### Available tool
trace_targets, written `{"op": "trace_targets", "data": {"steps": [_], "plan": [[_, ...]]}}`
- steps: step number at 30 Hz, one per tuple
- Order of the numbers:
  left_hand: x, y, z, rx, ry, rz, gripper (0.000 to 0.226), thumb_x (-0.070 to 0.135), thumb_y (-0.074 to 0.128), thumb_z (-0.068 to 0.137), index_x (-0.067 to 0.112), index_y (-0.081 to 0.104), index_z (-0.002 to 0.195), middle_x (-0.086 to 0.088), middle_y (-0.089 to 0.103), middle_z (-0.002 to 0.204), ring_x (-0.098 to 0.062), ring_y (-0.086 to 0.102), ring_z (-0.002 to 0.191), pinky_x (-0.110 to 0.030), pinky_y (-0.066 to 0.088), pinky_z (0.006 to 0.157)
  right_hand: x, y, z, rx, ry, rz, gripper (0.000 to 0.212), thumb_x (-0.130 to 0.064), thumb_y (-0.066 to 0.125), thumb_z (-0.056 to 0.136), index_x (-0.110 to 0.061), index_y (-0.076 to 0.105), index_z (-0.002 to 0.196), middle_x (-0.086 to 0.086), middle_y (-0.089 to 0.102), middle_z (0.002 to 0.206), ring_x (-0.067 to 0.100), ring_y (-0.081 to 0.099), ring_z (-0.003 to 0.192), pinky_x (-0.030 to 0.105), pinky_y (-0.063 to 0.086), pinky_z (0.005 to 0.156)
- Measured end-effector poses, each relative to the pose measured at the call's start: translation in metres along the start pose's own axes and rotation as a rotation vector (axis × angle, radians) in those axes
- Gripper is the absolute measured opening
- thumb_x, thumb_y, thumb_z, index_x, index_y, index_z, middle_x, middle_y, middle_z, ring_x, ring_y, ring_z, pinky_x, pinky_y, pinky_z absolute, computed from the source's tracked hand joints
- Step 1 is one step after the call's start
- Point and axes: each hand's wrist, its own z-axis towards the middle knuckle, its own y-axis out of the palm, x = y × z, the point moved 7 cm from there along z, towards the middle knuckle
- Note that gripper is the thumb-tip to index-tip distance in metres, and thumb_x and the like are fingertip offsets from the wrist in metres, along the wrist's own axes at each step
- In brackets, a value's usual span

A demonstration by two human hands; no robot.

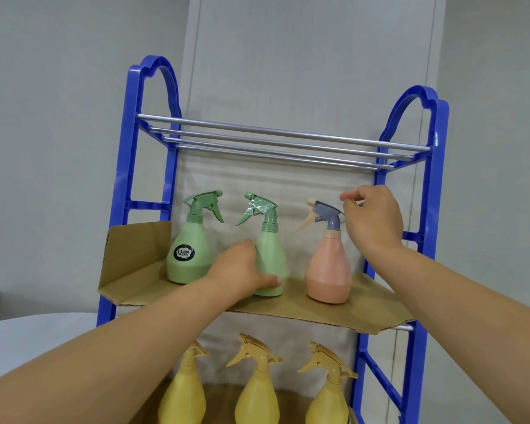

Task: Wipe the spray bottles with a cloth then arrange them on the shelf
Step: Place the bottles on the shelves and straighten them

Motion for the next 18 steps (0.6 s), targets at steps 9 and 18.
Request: {"op": "trace_targets", "data": {"steps": [9, 18], "plan": [[-0.007, -0.075, -0.040, 0.238, 0.187, 0.206, 0.049, 0.046, 0.056, 0.086, 0.018, 0.050, 0.126, -0.001, 0.056, 0.122, -0.020, 0.056, 0.107, -0.037, 0.049, 0.086, -0.089, 0.043, -0.025, -0.204, -0.219, 0.195, 0.025, -0.007, 0.052, 0.085, -0.022, 0.069, 0.094, -0.004, 0.062, 0.096, 0.010, 0.056, 0.087, 0.025, 0.046, 0.077], [-0.066, -0.153, -0.059, 0.391, 0.211, 0.551, 0.033, 0.031, 0.048, 0.087, 0.027, 0.057, 0.119, 0.004, 0.060, 0.115, -0.020, 0.050, 0.110, -0.032, 0.039, 0.089, -0.156, 0.155, -0.055, -0.670, -0.229, 0.099, 0.052, -0.018, 0.055, 0.087, -0.022, 0.043, 0.137, 0.011, 0.065, 0.103, 0.023, 0.062, 0.076, 0.035, 0.053, 0.075]]}}
